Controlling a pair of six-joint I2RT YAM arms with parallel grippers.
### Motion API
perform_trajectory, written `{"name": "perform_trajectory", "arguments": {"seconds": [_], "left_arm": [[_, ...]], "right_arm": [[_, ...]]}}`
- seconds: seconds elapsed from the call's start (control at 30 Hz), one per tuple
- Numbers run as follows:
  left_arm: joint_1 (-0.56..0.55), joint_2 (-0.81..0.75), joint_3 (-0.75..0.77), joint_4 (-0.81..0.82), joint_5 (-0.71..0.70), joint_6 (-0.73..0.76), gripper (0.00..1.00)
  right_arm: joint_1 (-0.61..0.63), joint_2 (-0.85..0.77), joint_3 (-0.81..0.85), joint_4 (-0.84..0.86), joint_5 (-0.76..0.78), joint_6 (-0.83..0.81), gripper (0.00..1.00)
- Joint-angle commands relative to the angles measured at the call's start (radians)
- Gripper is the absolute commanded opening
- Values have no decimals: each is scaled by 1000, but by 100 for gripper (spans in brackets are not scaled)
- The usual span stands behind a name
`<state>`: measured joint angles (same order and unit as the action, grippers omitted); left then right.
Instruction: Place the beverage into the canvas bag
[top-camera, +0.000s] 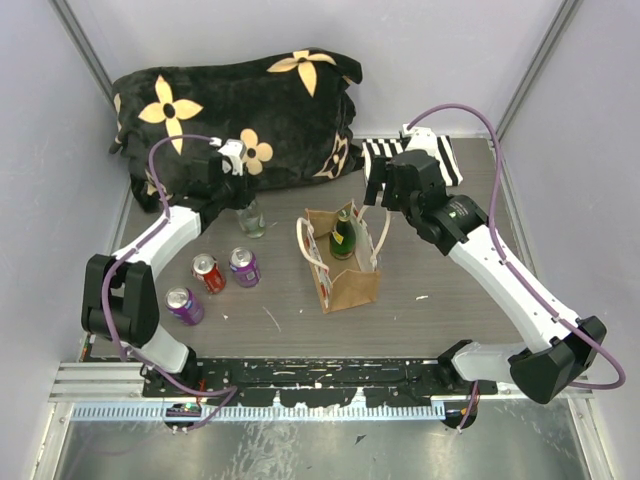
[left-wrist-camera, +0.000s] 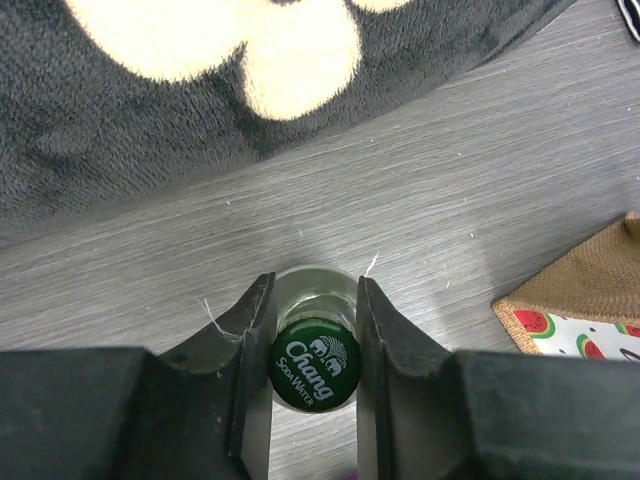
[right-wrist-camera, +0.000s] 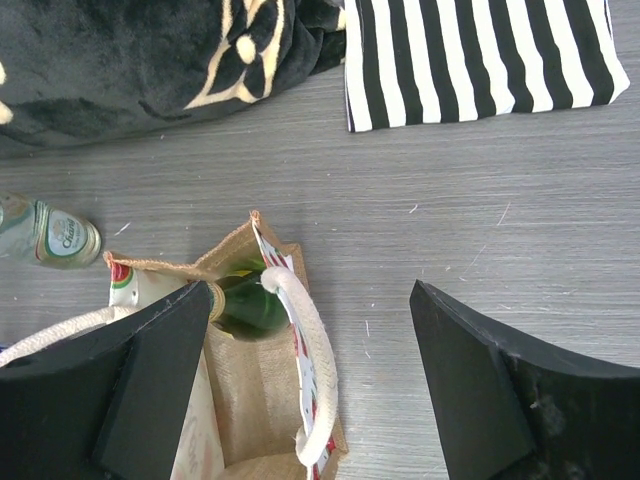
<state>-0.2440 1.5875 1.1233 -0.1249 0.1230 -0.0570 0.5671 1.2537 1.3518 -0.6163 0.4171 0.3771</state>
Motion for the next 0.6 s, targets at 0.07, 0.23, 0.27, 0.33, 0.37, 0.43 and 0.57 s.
{"name": "perform_trajectory", "arguments": {"seconds": [0.07, 0.23, 0.27, 0.33, 0.37, 0.43, 0.57], "left_arm": [[-9, -35, -10, -36, -51, 11, 0], [-16, -89, 62, -77, -56, 49, 0], [-19, -97, 80, -85, -59, 54, 0], [-26, -110, 115, -105, -60, 62, 0], [-29, -114, 134, -117, -59, 65, 0], [-37, -120, 171, -137, -54, 69, 0], [-55, -125, 242, -168, -36, 64, 0]], "right_arm": [[-4, -22, -9, 32, -5, 22, 87], [-6, -23, -16, 39, -8, 24, 87], [-7, -23, -18, 43, -9, 25, 87], [-7, -21, -20, 47, -14, 27, 87], [-7, -20, -21, 48, -16, 29, 87], [-7, -20, -25, 52, -19, 33, 87], [-7, -26, -36, 55, -24, 42, 87]]}}
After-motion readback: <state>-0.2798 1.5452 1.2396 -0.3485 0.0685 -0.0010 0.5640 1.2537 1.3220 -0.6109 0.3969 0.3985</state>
